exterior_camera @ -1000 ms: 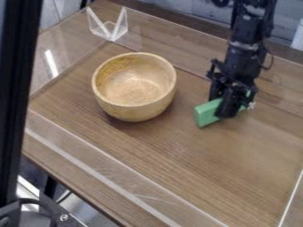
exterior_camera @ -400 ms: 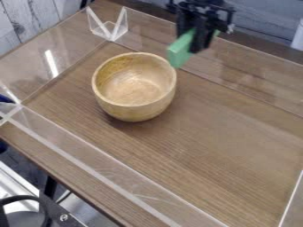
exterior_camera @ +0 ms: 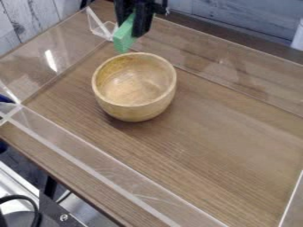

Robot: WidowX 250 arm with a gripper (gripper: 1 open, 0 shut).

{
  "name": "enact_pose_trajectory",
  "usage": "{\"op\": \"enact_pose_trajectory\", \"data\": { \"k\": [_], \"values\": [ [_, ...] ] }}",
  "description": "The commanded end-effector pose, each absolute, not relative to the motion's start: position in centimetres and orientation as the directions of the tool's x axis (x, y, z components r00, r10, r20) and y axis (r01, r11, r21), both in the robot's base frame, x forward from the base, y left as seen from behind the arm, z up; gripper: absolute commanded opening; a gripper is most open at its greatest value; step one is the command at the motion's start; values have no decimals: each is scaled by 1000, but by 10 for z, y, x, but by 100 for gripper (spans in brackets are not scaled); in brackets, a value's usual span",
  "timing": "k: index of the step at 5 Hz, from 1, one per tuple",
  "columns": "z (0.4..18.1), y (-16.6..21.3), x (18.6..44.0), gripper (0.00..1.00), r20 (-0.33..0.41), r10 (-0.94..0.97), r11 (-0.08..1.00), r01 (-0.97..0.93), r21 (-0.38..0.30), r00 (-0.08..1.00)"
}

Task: Put the green block in the brown bowl

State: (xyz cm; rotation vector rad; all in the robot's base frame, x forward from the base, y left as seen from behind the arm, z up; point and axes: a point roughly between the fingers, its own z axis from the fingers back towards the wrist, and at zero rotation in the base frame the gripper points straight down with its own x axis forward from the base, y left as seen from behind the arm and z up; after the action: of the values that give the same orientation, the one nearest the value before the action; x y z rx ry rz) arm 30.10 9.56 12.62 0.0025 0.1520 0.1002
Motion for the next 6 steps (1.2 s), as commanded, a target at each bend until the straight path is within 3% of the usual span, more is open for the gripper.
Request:
{"op": "enact_pose_trajectory", "data": {
  "k": [1, 2, 4, 6],
  "values": [
    [139, 98, 294, 0, -114, 70, 997, -68, 20, 991],
    [126, 103, 288, 0, -151, 32, 999, -32, 4, 988],
    [114, 102, 298, 0, -153, -17, 1000, 16, -9, 988],
    [88, 98, 277, 0, -156, 5, 998, -15, -60, 988]
  ]
}}
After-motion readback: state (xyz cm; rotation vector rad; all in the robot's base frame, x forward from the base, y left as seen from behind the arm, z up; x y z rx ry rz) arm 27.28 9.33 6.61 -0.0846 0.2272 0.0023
